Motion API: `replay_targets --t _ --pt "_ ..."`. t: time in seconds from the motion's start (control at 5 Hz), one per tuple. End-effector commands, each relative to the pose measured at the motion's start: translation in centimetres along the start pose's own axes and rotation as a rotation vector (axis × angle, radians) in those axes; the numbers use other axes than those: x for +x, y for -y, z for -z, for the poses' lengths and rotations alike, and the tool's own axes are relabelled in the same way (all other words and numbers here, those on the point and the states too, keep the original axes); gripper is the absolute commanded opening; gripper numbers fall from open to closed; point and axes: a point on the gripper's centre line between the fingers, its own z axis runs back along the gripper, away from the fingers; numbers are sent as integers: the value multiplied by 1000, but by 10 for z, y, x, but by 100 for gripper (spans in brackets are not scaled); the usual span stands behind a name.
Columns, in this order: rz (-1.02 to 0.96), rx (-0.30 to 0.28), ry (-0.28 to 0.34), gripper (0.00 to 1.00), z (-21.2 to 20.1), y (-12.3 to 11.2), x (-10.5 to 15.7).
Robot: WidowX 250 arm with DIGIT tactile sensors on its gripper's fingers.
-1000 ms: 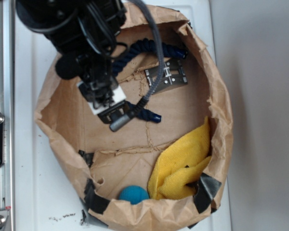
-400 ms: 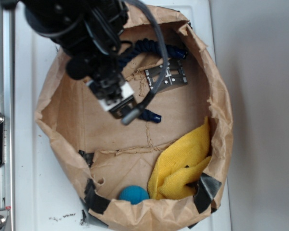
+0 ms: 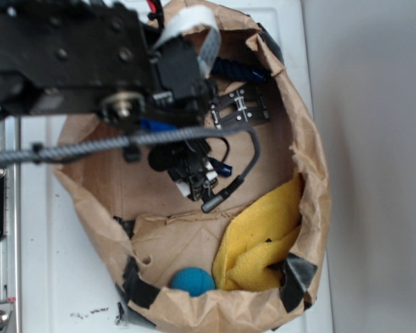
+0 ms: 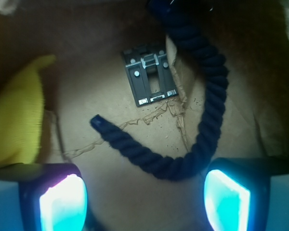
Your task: Grab the blue rope.
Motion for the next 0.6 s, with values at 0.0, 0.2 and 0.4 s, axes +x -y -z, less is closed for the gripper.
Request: replay_targets --t 0.0,0.2,0.4 --pt "-10 38 49 100 8 -14 1" --pt "-81 31 58 100 11 -23 1" --pt "-195 -13 65 100 -1 -43 6"
